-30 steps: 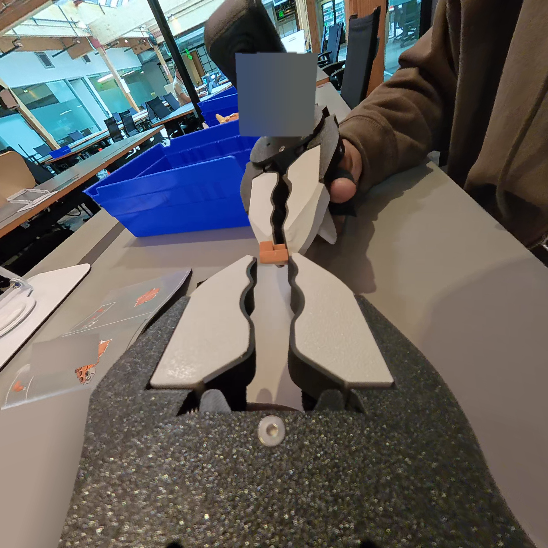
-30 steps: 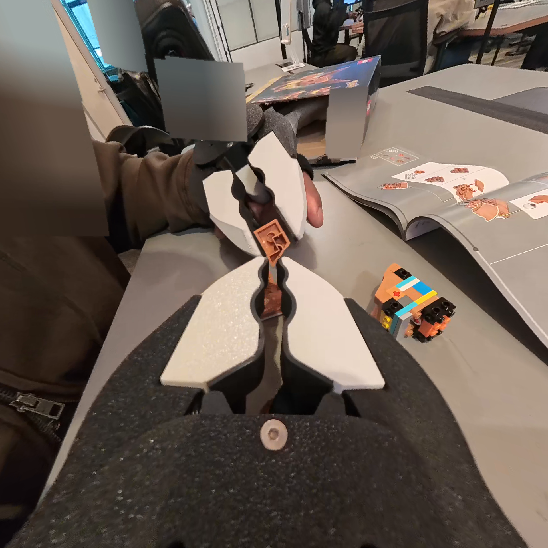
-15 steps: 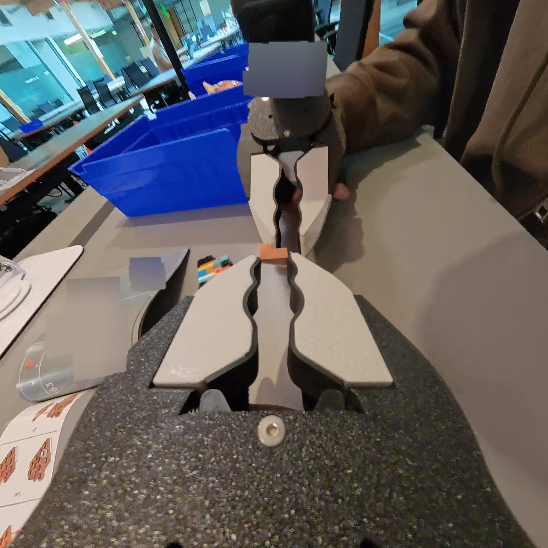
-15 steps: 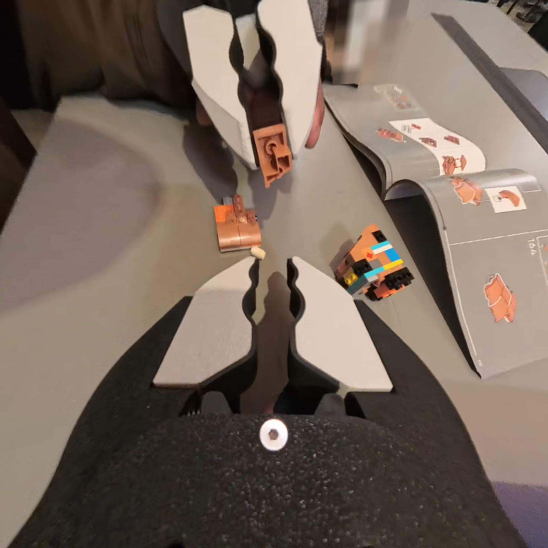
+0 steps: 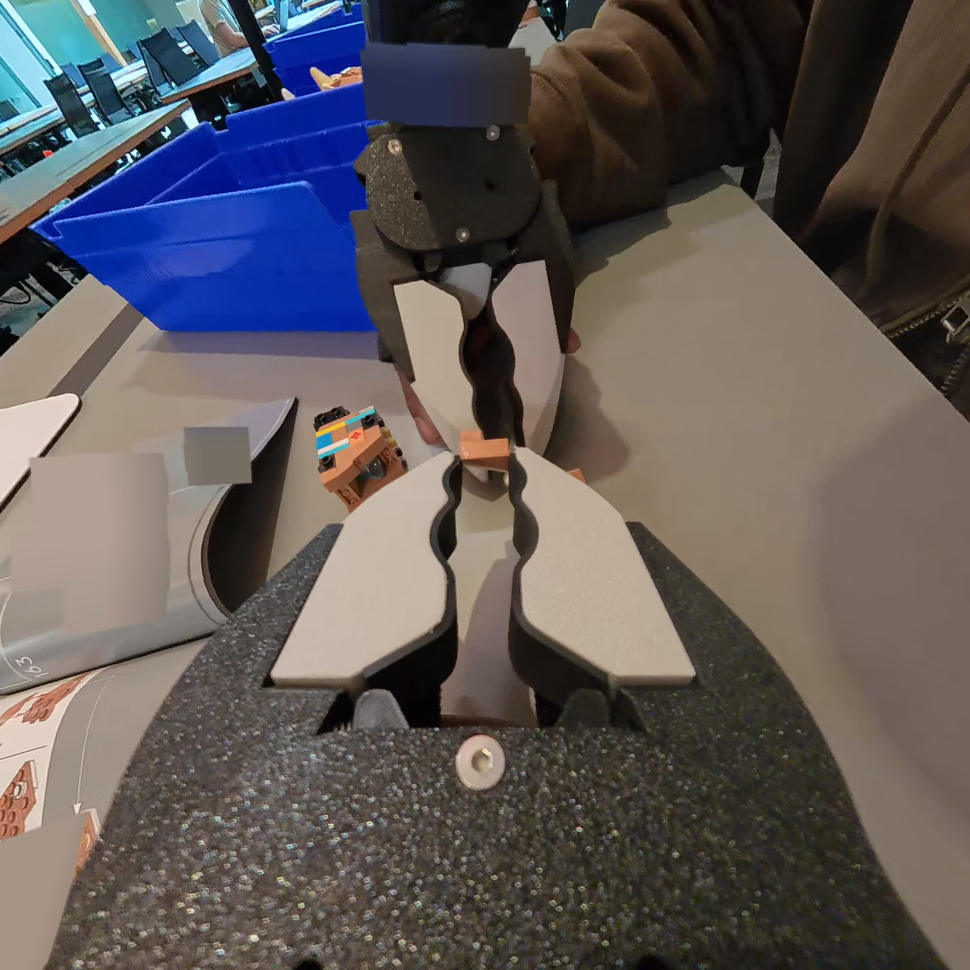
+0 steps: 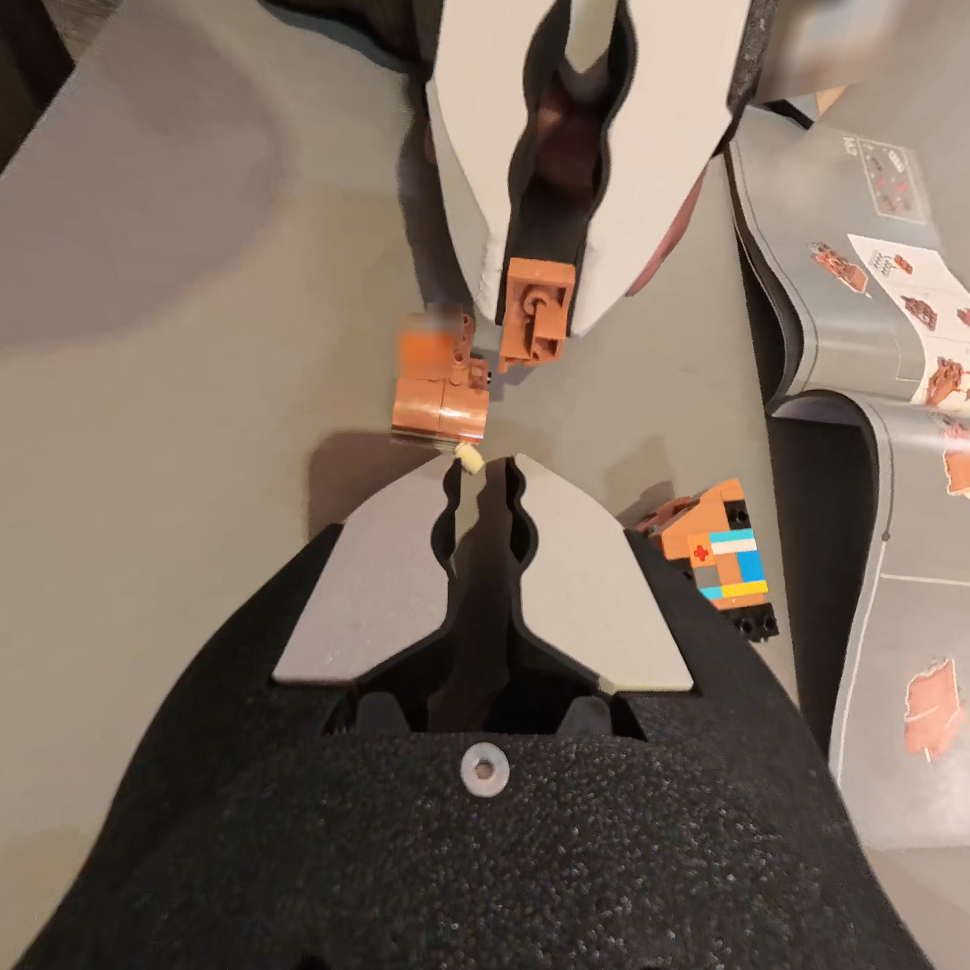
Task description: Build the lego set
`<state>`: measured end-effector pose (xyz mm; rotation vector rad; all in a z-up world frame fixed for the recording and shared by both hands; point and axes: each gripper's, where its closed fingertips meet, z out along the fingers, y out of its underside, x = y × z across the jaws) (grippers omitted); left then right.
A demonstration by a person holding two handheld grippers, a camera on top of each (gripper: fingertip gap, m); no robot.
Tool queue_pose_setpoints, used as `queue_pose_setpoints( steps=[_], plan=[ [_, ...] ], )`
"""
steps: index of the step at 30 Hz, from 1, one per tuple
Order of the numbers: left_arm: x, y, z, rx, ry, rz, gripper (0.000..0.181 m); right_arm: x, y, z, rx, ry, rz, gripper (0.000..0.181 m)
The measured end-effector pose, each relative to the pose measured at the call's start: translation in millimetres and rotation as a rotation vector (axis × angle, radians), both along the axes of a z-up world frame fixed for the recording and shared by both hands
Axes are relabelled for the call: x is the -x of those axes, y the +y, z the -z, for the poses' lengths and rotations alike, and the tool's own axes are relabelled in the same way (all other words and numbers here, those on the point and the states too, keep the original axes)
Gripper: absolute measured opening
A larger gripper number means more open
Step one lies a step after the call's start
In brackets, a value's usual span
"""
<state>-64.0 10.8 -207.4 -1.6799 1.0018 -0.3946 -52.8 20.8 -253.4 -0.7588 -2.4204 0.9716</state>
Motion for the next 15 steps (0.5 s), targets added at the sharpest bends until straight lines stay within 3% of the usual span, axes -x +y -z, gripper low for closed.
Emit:
queue_pose_setpoints(
  steps=[7,15],
  plan=[
    [3.7,-1.4,-0.6,0.011,-0.011,0.0,0.017,-2.5,-6.5,2.4,0.011,-0.047,-0.054,0.01],
    [2.9,1.0,1.7,0.016,0.007,-0.011,0.017,1.9,-0.4,-4.4,0.0,0.05,0.041,0.006]
  ],
)
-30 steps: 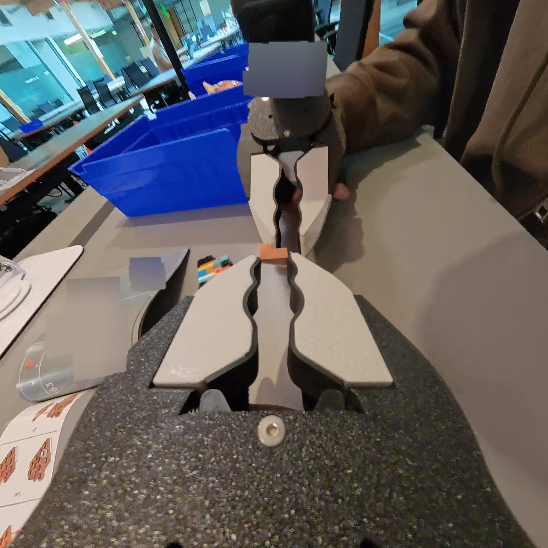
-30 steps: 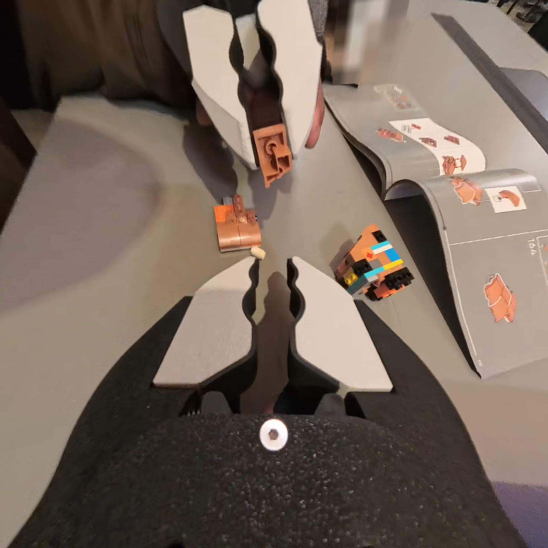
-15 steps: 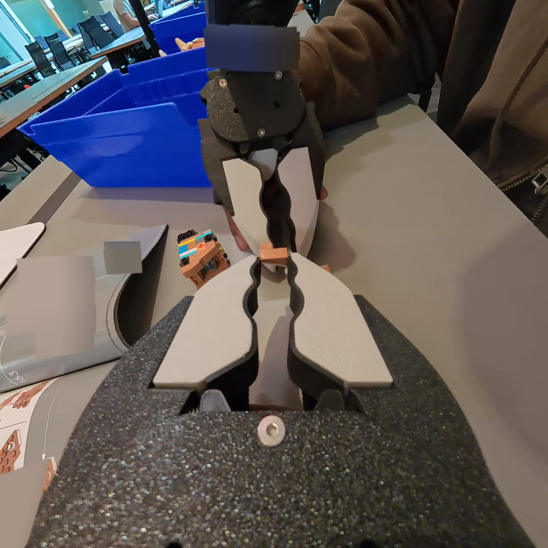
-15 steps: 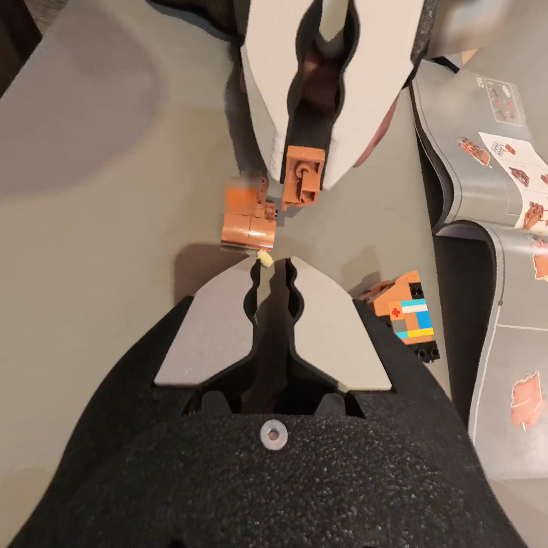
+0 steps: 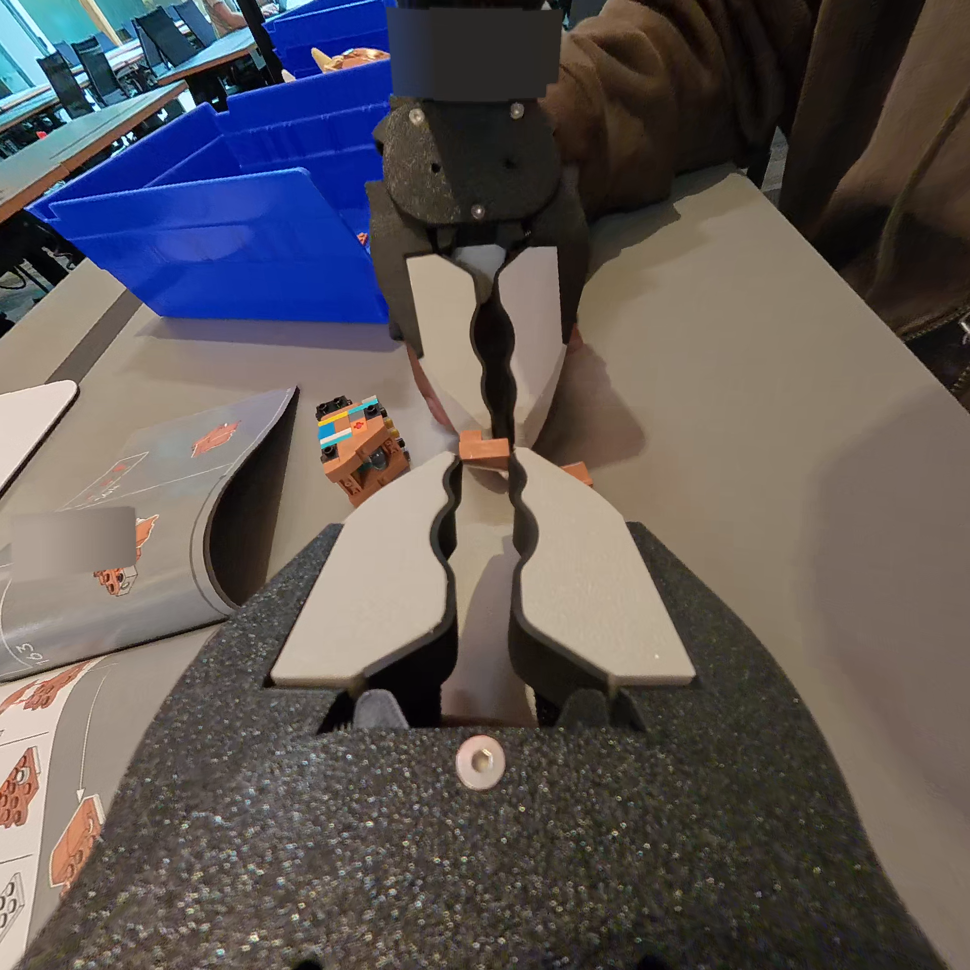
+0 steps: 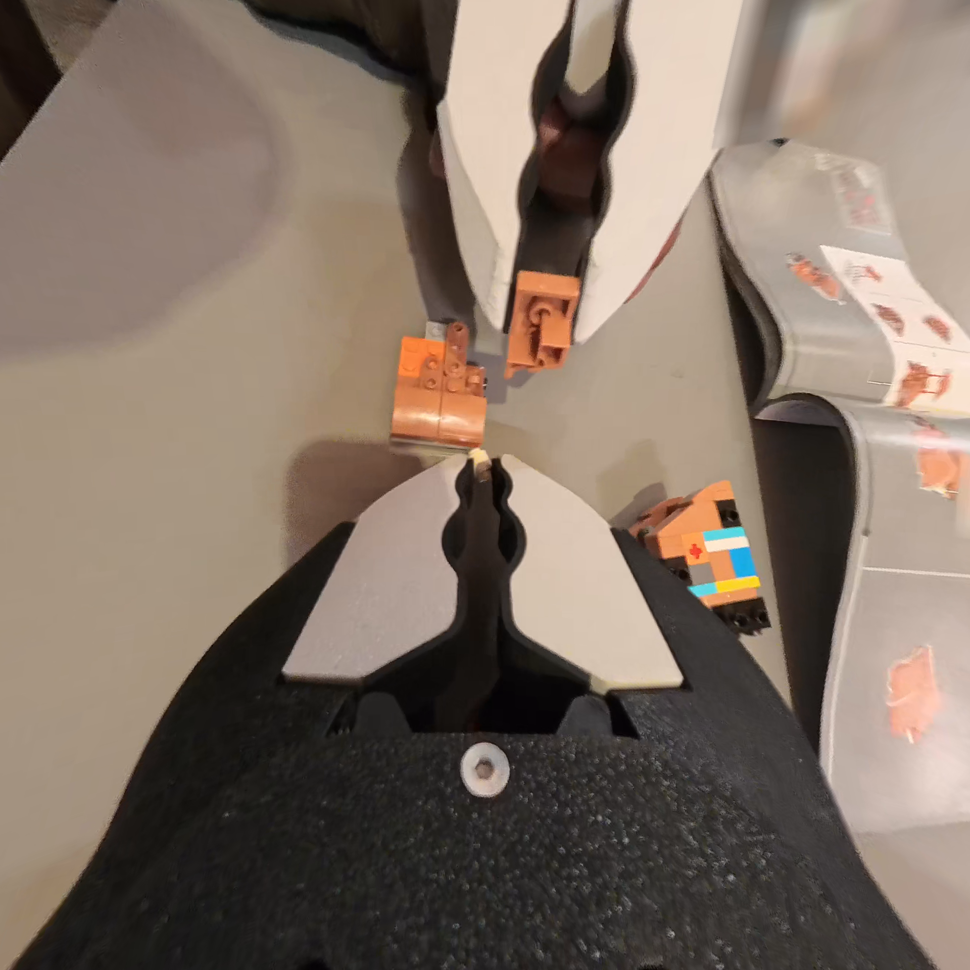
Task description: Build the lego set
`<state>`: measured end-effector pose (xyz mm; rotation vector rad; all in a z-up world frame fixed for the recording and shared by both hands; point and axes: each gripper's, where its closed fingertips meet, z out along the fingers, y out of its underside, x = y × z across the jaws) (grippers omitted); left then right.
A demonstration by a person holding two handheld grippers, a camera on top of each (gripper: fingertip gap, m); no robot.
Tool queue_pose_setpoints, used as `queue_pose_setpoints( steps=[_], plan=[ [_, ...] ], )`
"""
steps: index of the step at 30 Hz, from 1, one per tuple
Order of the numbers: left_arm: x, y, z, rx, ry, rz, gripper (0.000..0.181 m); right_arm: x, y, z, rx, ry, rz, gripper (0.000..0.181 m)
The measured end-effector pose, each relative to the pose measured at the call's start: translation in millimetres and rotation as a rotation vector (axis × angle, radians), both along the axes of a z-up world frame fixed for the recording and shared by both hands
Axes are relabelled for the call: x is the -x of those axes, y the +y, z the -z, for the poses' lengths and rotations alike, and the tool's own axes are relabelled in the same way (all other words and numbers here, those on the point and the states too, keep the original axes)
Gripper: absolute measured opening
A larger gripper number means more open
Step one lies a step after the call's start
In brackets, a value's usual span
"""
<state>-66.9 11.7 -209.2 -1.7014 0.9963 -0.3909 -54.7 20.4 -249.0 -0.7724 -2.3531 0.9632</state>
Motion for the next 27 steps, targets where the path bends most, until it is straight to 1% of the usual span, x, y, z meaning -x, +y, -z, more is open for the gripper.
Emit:
queue_pose_setpoints(
  steps=[5,7,9,11,14,17,22,25,27],
  plan=[
    [-2.4,3.3,0.7,-0.003,0.009,-0.015,0.017,5.5,3.0,-29.9,0.138,0.161,0.078,0.005],
    [-3.8,3.2,2.6,0.003,0.021,-0.012,0.017,7.4,3.8,-35.3,0.144,0.195,0.096,0.005],
    [-4.4,3.5,4.3,0.007,0.034,-0.013,0.017,8.7,4.6,-37.3,0.149,0.21,0.111,0.0],
    [-4.7,4.4,6.4,0.01,0.049,-0.02,0.017,8.0,2.7,-36.3,0.171,0.196,0.108,0.0],
    [-3.9,5.5,7.1,0.012,0.054,-0.028,0.017,8.7,3.5,-34.6,0.154,0.194,0.117,0.0],
    [6.3,8.7,5.5,0.004,0.05,-0.066,0.017,8.7,8.3,-29.3,0.119,0.177,0.127,0.0],
    [39.7,20.8,-15.4,-0.071,-0.07,-0.209,0.017,8.7,10.7,-28.0,0.114,0.168,0.134,0.0],
    [63.0,27.0,-31.2,-0.134,-0.173,-0.315,0.017,8.8,11.9,-26.5,0.105,0.163,0.137,0.0],
    [74.9,28.2,-41.8,-0.16,-0.262,-0.359,0.017,8.9,12.0,-26.0,0.1,0.162,0.138,0.0]
  ],
)
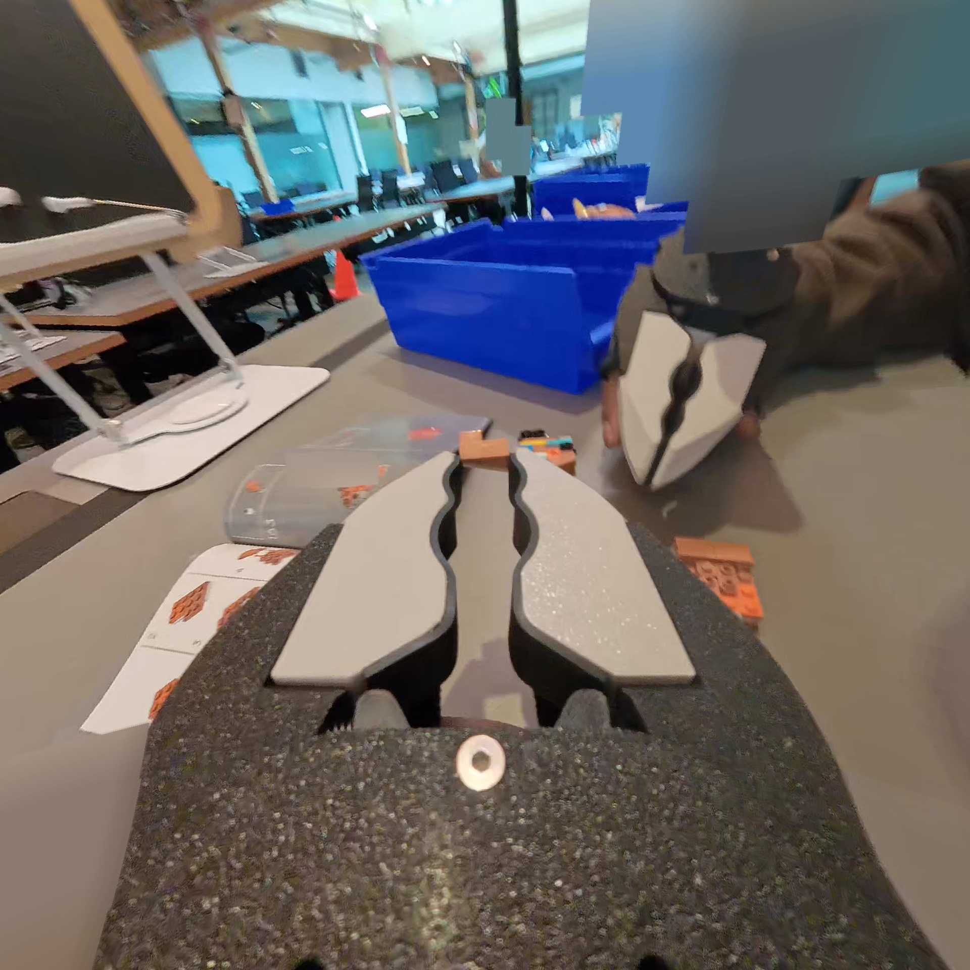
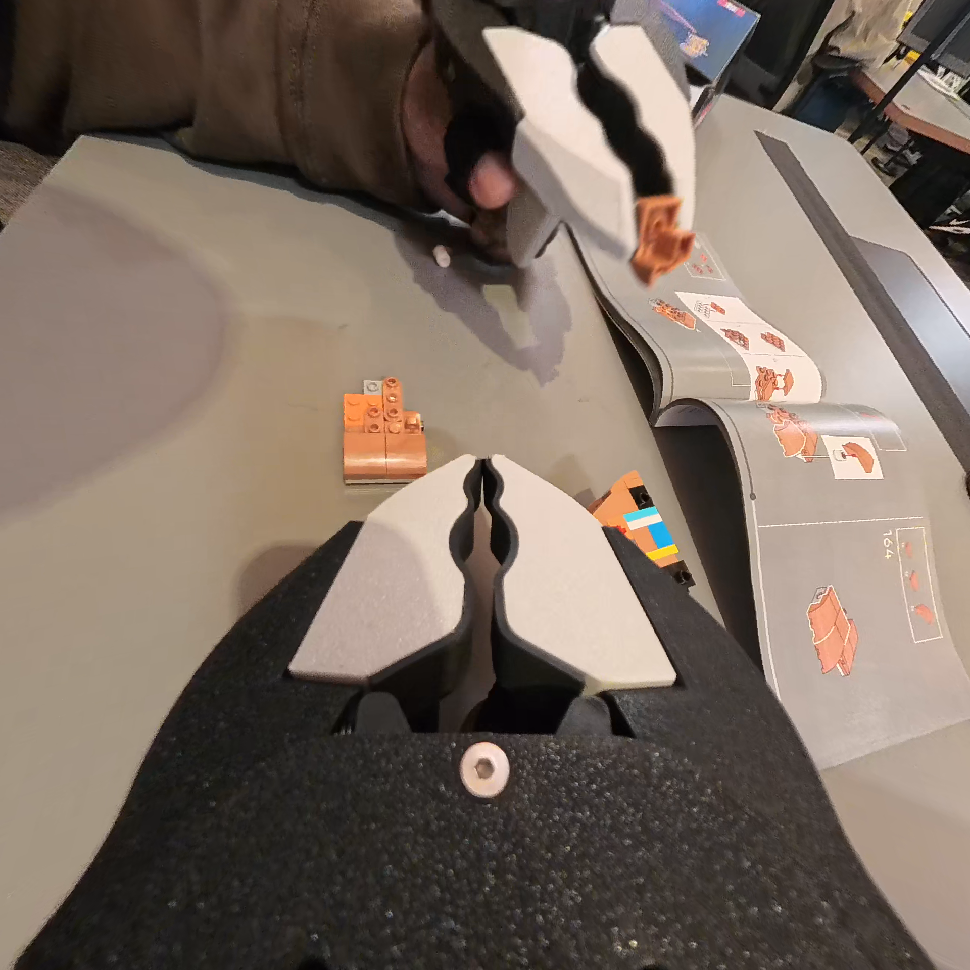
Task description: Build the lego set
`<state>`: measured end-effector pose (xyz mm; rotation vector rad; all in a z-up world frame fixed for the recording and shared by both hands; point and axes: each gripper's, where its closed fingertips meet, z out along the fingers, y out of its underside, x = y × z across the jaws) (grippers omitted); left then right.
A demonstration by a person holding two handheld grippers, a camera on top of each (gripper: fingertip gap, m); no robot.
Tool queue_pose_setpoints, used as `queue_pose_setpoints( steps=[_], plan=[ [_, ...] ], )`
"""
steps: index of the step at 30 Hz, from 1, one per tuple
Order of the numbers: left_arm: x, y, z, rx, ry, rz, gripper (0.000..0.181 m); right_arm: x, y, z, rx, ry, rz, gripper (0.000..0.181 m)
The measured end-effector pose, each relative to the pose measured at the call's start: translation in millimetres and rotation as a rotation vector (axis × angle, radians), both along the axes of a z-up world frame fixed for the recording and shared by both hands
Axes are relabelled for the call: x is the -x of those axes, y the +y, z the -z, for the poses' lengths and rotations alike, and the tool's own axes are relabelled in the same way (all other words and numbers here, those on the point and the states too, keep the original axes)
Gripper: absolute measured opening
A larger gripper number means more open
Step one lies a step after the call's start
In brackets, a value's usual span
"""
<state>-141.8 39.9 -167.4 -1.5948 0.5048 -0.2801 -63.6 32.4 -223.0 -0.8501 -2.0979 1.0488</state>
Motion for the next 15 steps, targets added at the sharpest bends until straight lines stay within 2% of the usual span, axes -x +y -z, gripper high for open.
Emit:
queue_pose_setpoints(
  steps=[5,10,15],
  plan=[
    [23.1,-1.6,-15.9,-0.063,-0.117,-0.086,0.017,-0.5,-1.1,2.5,-0.021,-0.006,-0.003,0.0],
    [32.6,-18.4,-14.4,-0.028,-0.009,-0.163,0.017,1.9,-4.6,-0.8,0.009,-0.015,-0.019,0.0],
    [43.9,-50.7,1.2,0.068,0.128,-0.331,0.016,21.2,-32.6,-20.3,0.091,-0.058,-0.088,0.002]
  ],
)
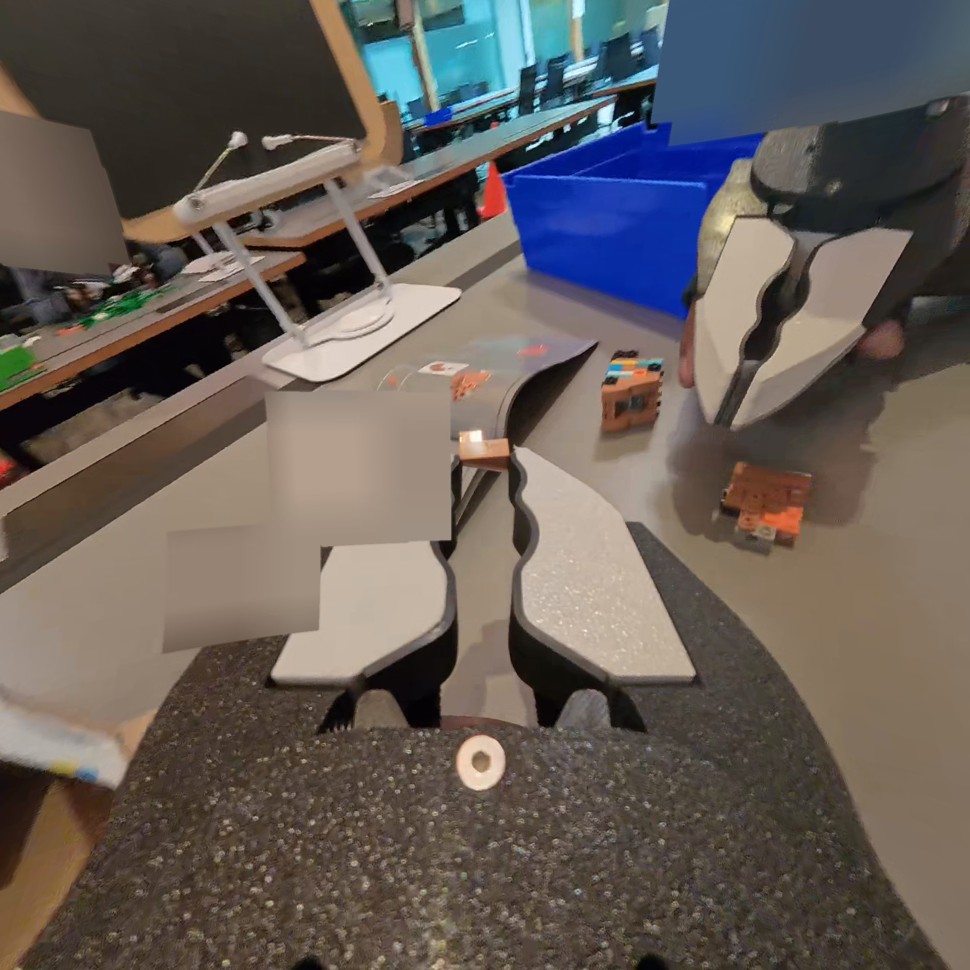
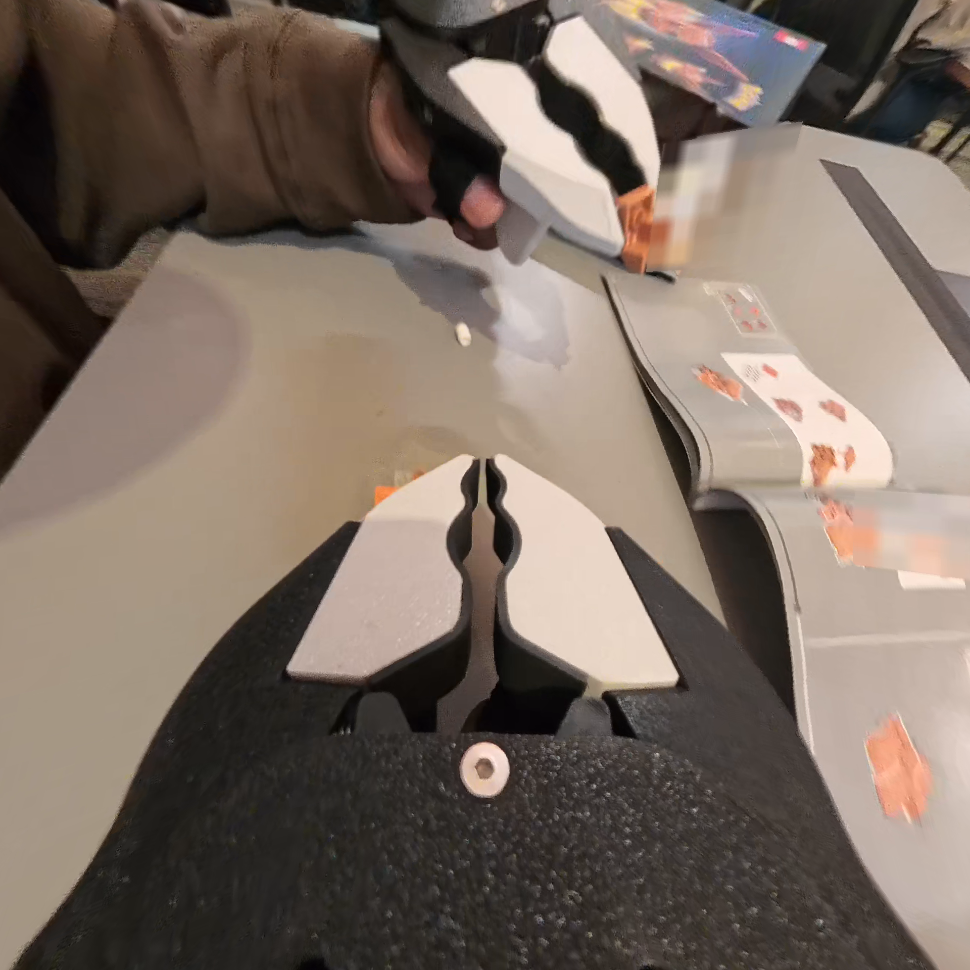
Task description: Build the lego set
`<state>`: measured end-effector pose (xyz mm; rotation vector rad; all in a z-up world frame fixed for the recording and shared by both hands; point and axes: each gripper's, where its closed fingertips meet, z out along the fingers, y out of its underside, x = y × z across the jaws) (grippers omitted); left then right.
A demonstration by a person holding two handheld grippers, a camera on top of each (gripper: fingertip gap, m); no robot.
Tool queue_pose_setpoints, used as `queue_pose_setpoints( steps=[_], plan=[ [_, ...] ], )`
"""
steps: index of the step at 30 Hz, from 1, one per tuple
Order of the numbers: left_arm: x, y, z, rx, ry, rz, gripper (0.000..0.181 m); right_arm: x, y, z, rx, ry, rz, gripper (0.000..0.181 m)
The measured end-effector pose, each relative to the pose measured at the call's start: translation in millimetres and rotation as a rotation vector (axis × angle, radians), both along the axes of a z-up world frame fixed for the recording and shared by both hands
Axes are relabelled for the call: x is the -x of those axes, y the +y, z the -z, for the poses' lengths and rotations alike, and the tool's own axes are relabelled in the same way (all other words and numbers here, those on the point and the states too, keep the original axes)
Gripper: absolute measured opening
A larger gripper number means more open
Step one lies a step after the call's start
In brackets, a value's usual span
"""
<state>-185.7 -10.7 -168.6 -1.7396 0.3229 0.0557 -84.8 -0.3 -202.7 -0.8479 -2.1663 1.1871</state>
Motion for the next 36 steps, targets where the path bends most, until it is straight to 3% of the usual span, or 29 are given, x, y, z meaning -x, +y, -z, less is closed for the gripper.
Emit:
queue_pose_setpoints(
  steps=[4,11,20,27,36],
  plan=[
    [4.2,-24.4,3.4,-0.009,-0.041,-0.1,0.017,28.1,-33.3,1.6,-0.053,-0.087,-0.08,0.008],
    [20.0,-56.6,1.8,-0.038,-0.082,-0.247,0.017,68.7,-69.4,31.9,-0.122,-0.261,-0.142,0.02],
    [27.9,-68.9,3.1,-0.04,-0.191,-0.273,0.017,87.1,-74.8,56.1,-0.13,-0.34,-0.149,0.022],
    [23.8,-70.0,2.9,-0.037,-0.191,-0.259,0.017,93.1,-72.0,57.5,-0.103,-0.337,-0.115,0.008],
    [24.9,-67.6,9.1,-0.012,-0.182,-0.263,0.017,91.0,-73.4,53.4,-0.109,-0.278,-0.117,0.007]
  ],
)
